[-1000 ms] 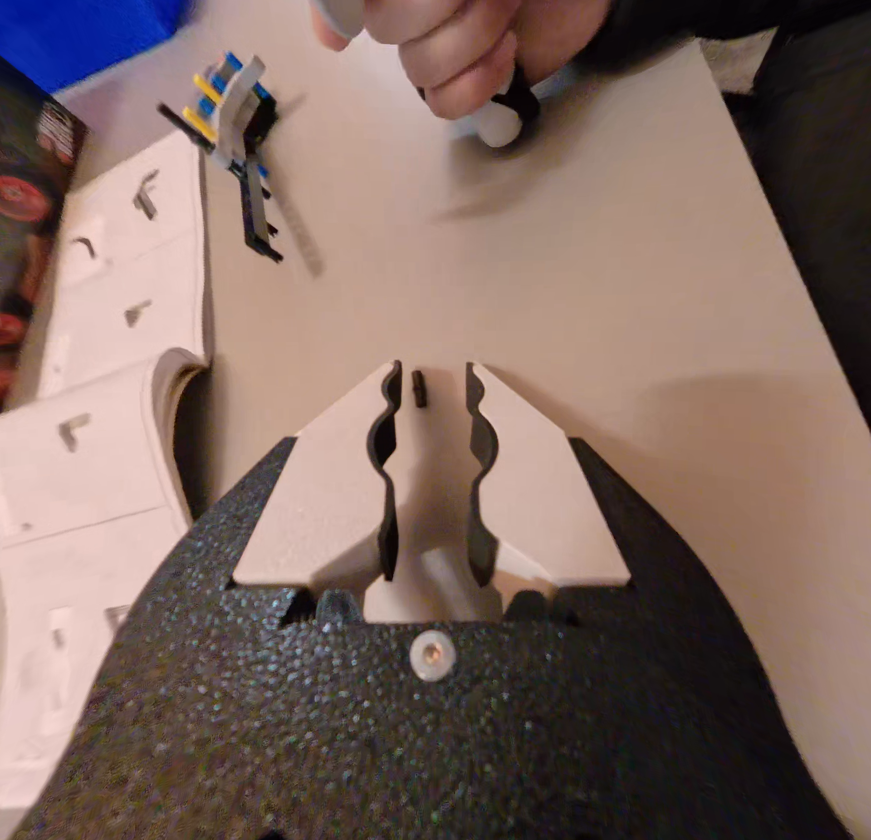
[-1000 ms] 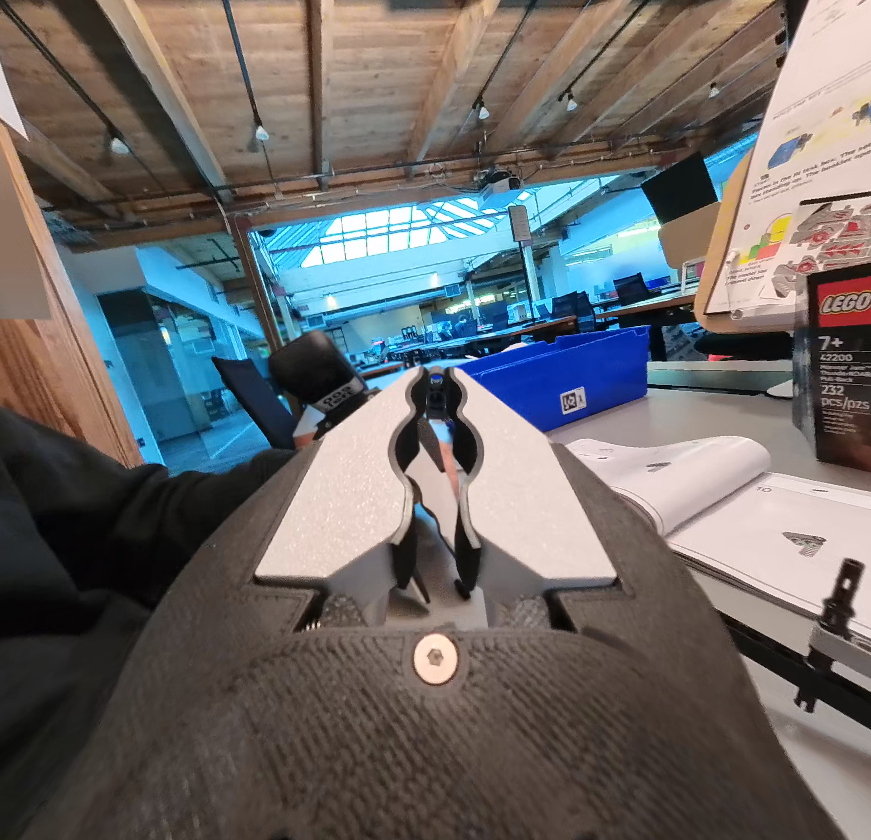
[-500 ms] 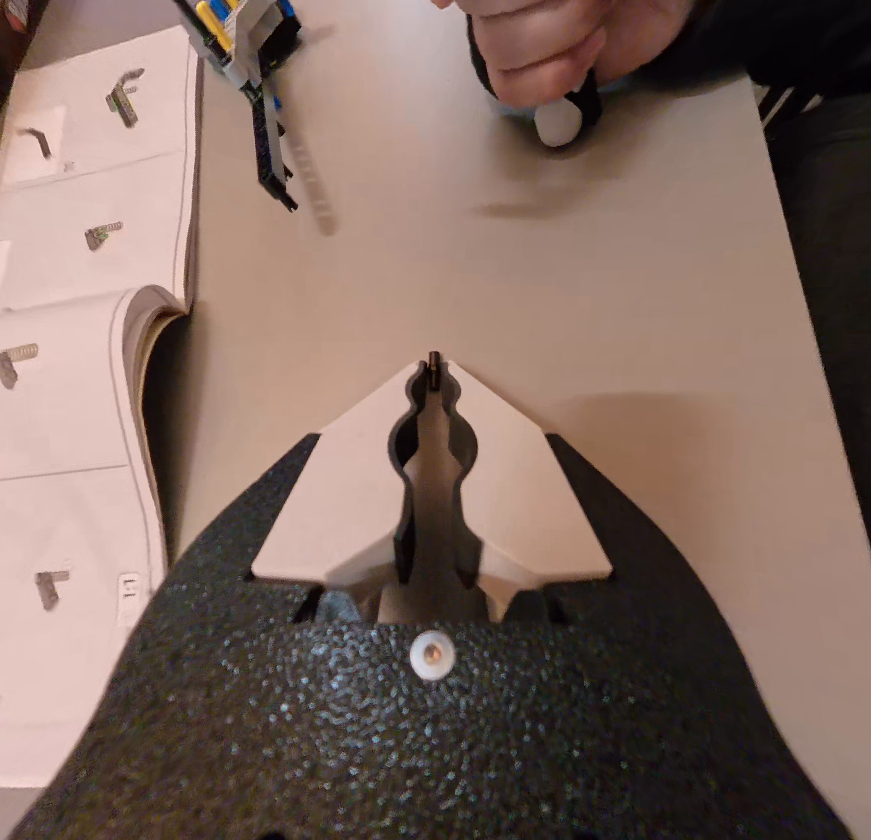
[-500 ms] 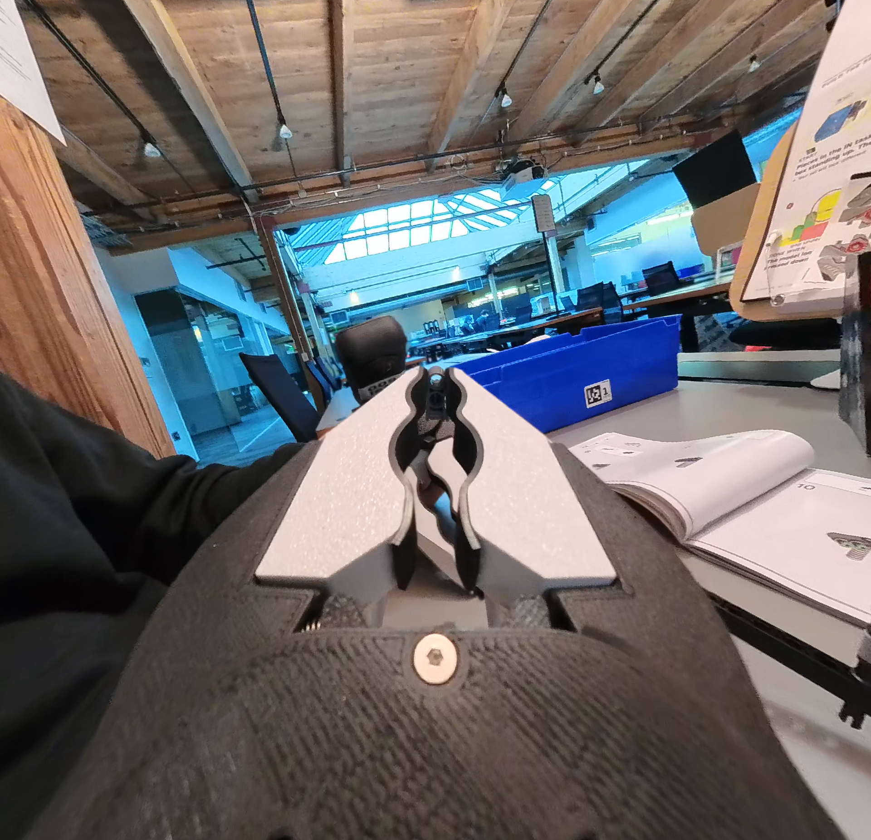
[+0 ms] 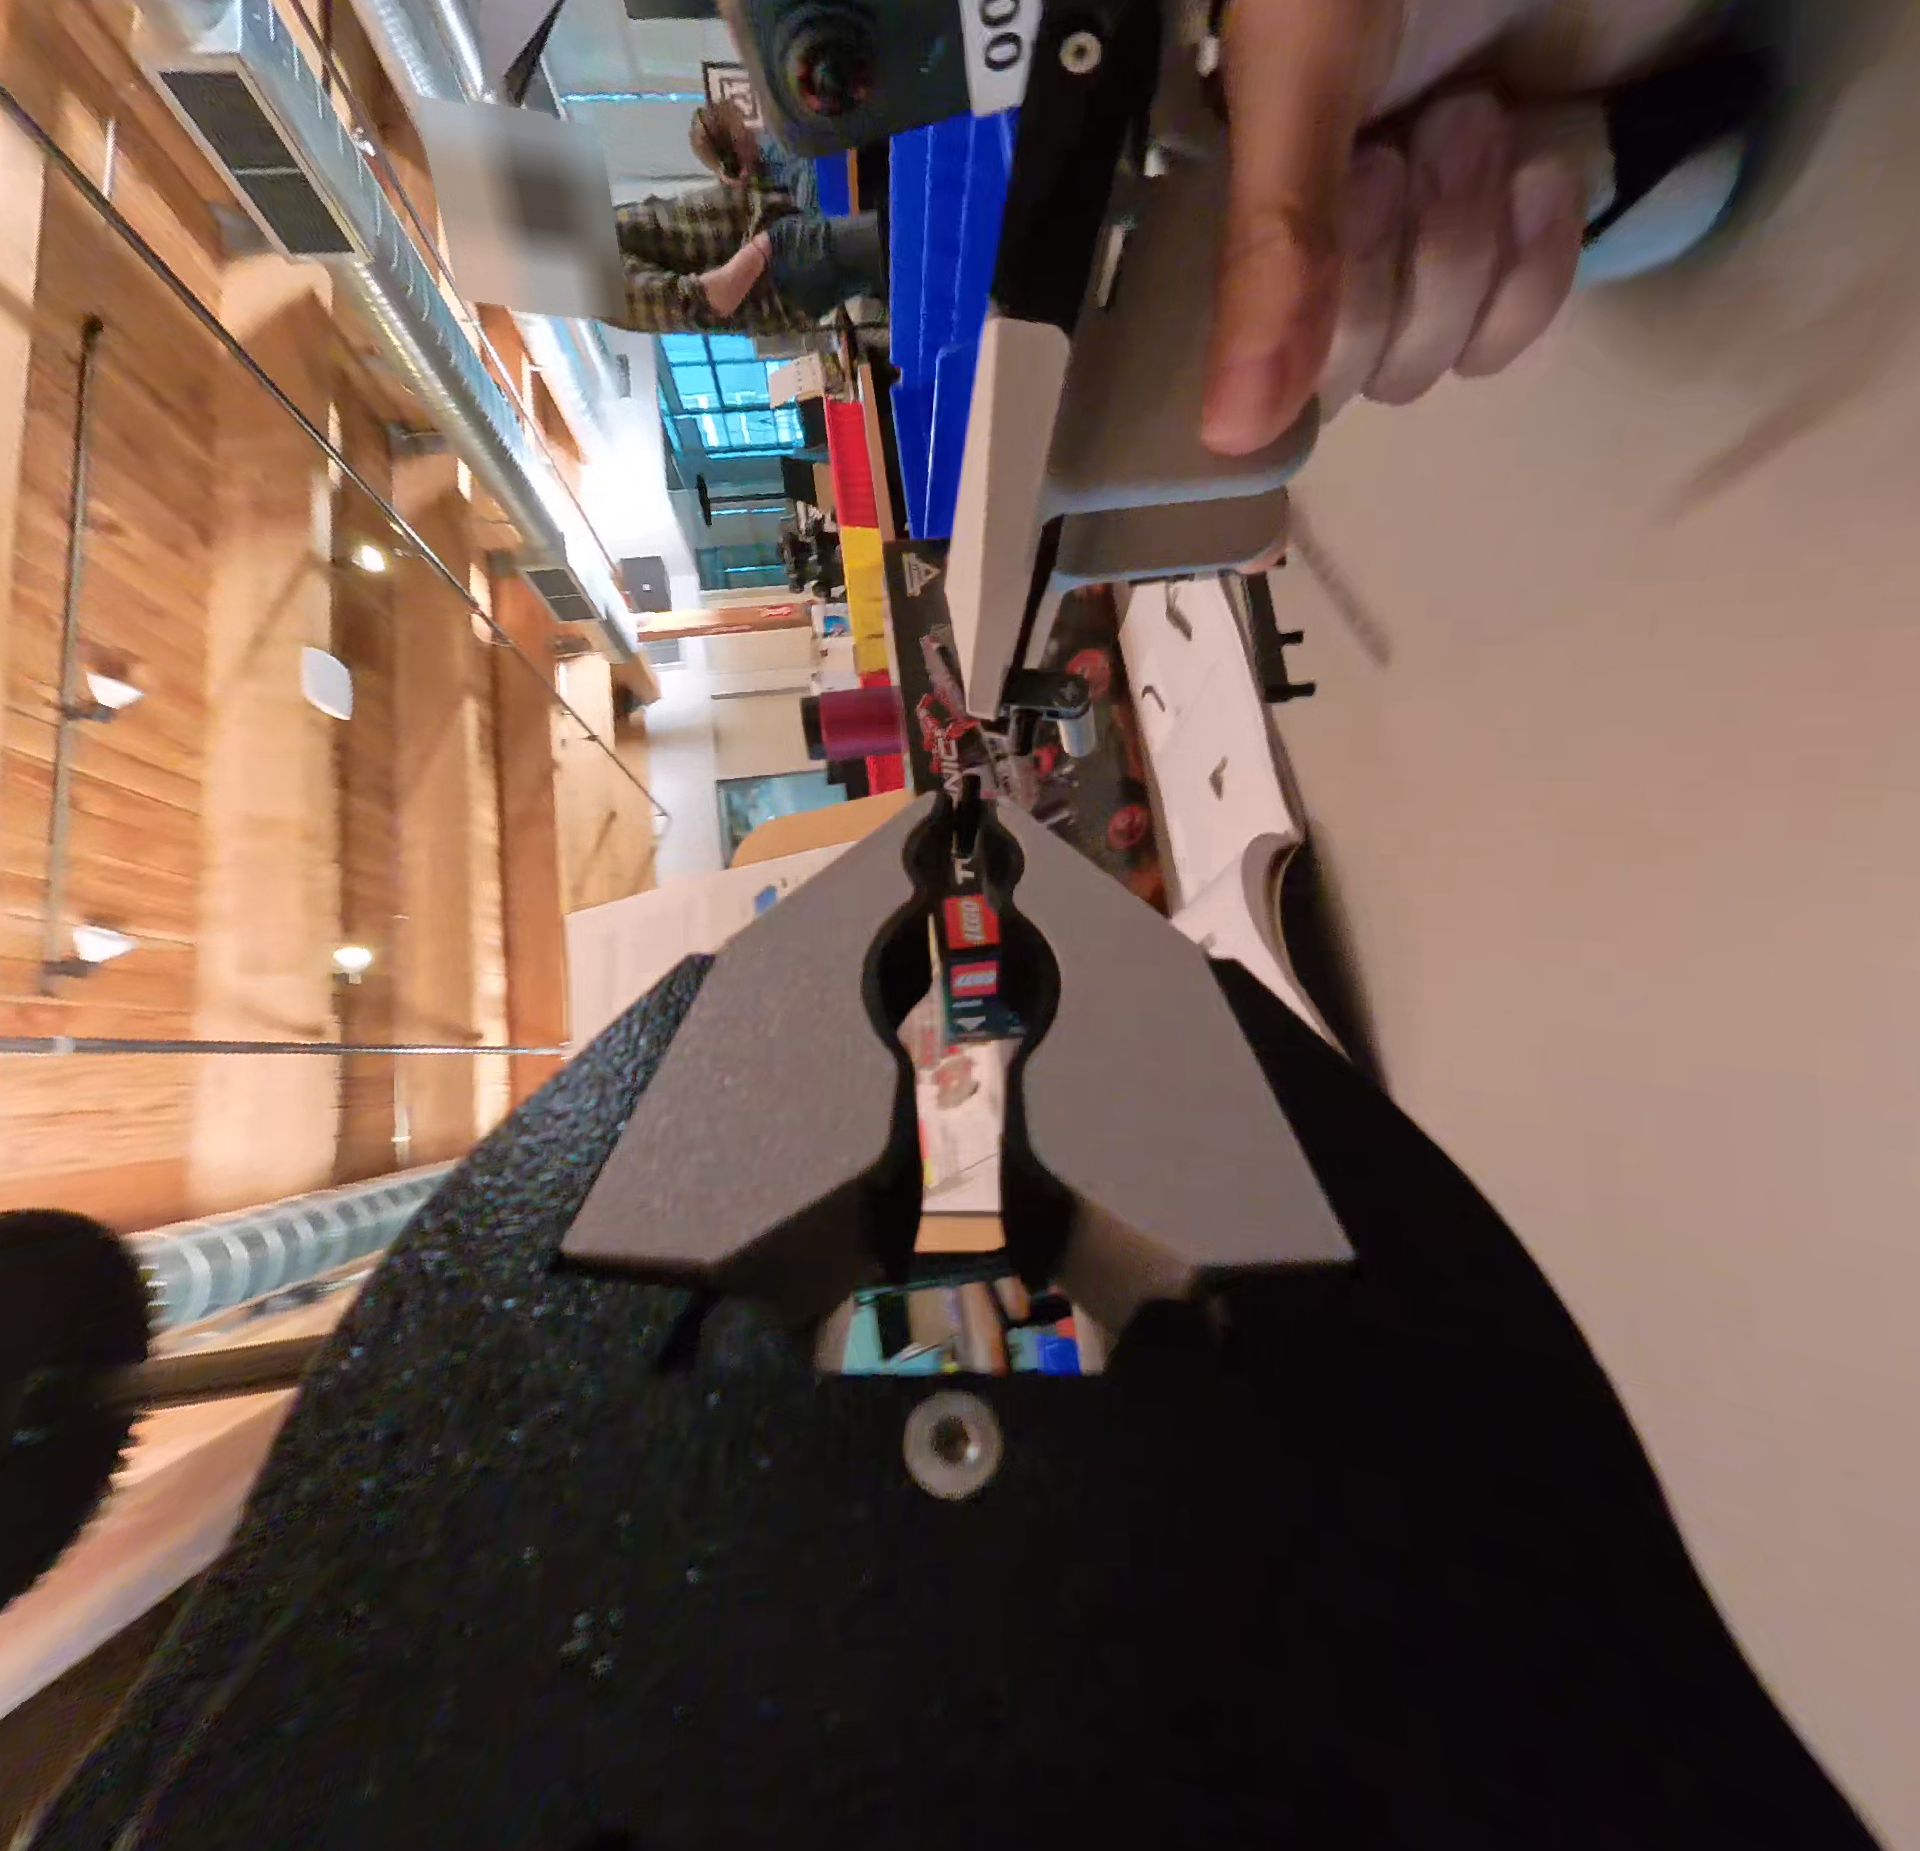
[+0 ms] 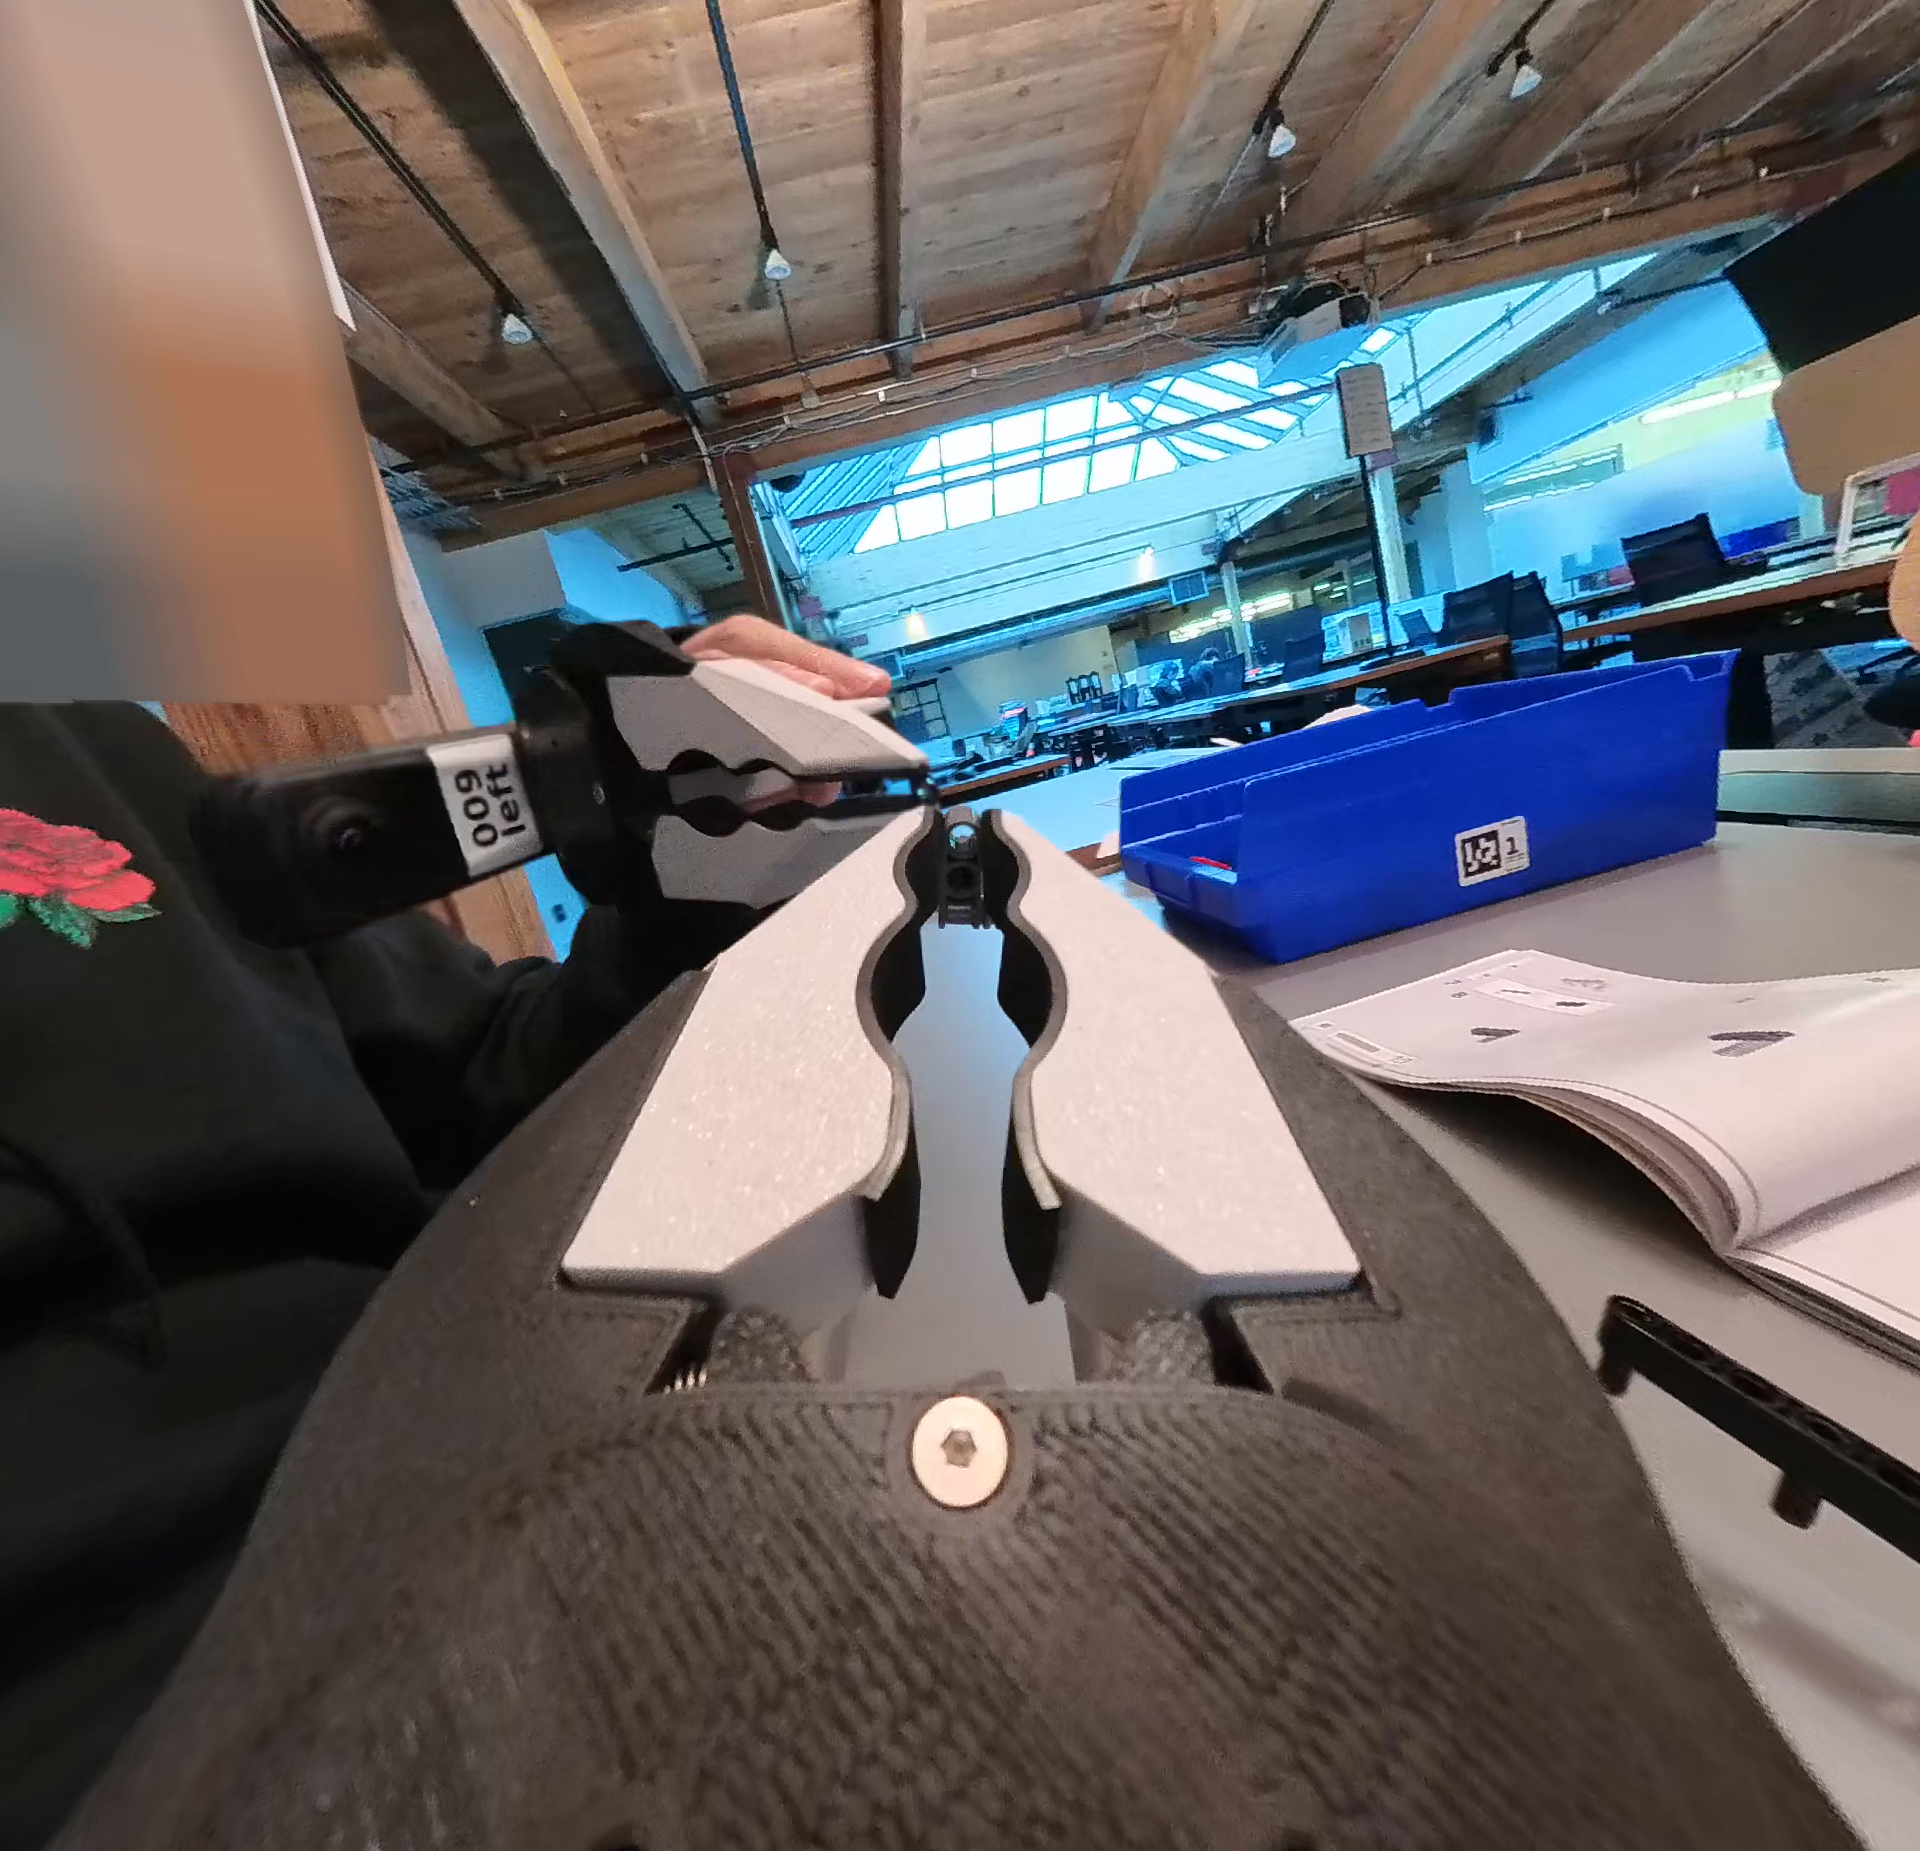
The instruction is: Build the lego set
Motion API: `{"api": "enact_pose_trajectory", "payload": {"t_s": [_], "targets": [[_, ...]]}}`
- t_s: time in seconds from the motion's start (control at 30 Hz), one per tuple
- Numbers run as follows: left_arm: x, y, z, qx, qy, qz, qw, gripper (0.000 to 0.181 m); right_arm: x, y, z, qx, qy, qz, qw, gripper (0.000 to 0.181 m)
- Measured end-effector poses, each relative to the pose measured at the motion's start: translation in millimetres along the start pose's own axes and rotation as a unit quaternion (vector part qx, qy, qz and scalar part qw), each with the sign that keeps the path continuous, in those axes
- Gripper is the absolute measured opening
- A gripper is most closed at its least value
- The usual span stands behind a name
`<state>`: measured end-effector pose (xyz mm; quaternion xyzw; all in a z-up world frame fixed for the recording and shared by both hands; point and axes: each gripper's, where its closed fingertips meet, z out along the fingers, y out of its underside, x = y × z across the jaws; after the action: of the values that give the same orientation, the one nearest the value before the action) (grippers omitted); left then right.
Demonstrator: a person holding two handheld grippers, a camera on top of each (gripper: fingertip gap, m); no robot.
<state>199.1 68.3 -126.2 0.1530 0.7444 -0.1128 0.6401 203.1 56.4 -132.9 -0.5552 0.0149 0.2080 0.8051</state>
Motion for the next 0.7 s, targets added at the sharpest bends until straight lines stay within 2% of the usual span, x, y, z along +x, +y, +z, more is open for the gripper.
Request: {"api": "enact_pose_trajectory", "payload": {"t_s": [0.1, 0.53, 0.7], "targets": [[2.9, -2.1, 2.0, -0.009, -0.007, 0.037, 0.999, 0.002, -2.5, 2.9, 1.6, -0.008, -0.007, -0.001, 1.0, 0.005], [7.4, -8.5, 0.3, 0.005, 0.002, 0.097, 0.995, 0.002, -10.3, 9.7, 6.0, -0.03, -0.031, 0.005, 0.999, 0.005], [12.9, -5.7, -4.0, -0.004, 0.038, 0.113, 0.993, 0.002, -11.8, 15.8, 9.6, -0.051, -0.029, -0.005, 0.998, 0.005]]}}
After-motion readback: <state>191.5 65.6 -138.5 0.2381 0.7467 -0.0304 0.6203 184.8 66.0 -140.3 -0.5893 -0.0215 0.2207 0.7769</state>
